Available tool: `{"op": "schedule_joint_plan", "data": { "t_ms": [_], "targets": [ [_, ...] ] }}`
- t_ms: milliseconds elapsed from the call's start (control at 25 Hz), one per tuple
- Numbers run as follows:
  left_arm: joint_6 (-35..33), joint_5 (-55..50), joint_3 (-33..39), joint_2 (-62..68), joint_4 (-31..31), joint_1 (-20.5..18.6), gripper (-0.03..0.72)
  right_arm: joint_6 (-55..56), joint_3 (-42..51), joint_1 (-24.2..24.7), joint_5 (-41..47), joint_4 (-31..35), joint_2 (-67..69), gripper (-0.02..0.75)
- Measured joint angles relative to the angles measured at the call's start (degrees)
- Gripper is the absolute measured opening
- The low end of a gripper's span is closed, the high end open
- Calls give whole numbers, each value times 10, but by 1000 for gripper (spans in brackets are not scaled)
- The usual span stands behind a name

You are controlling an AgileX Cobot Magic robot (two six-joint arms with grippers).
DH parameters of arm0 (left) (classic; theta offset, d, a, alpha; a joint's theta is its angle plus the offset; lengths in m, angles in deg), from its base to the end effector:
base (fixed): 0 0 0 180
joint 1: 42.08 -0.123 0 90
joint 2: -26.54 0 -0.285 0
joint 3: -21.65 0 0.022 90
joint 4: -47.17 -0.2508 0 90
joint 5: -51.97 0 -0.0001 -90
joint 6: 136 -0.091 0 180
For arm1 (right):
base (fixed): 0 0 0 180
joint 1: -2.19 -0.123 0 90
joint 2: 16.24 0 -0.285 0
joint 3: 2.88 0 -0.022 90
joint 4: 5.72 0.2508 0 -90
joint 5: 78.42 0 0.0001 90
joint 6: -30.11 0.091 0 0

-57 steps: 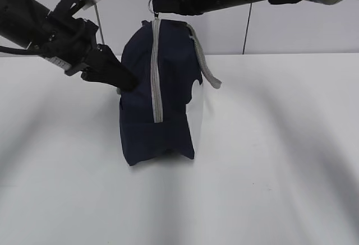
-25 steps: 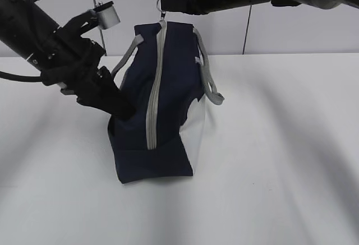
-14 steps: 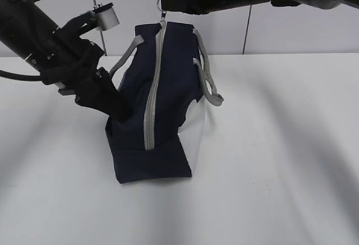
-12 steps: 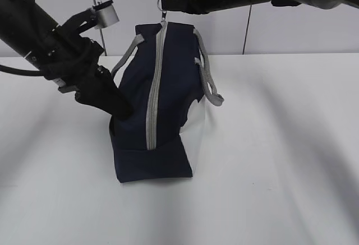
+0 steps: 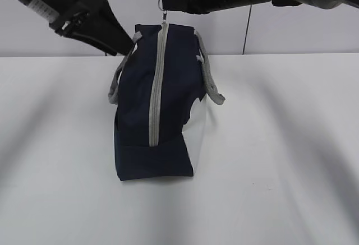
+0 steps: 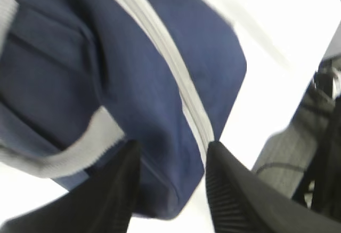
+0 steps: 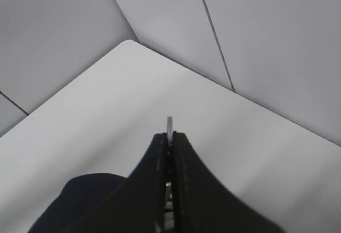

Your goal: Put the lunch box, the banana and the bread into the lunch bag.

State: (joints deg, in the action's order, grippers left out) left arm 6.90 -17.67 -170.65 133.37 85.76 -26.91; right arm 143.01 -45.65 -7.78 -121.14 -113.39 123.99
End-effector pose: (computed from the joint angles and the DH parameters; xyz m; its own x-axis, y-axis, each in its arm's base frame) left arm 0.3340 -0.1457 0.3289 -0.6866 0.4953 -0.5322 0.7161 0.5874 -0.3771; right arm 0.5163 0.1504 0.2673 -0.3799 -0.0741 -0.9221 -0.7212 0.6479 0.2451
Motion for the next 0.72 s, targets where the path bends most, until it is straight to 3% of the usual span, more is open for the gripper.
{"op": "schedule_joint_plan", "data": {
  "t_ms": [360,560,720],
  "targets": [
    [214,197,-25,11,12,-21,309,0,-1,0,-7,0,0,-16],
    [236,231,-25,54,76,-21,309,0,-1,0,-10,0,0,-16],
    [237,247,-25,83,88,-21,309,0,-1,0,-11,0,0,-16]
  ]
}}
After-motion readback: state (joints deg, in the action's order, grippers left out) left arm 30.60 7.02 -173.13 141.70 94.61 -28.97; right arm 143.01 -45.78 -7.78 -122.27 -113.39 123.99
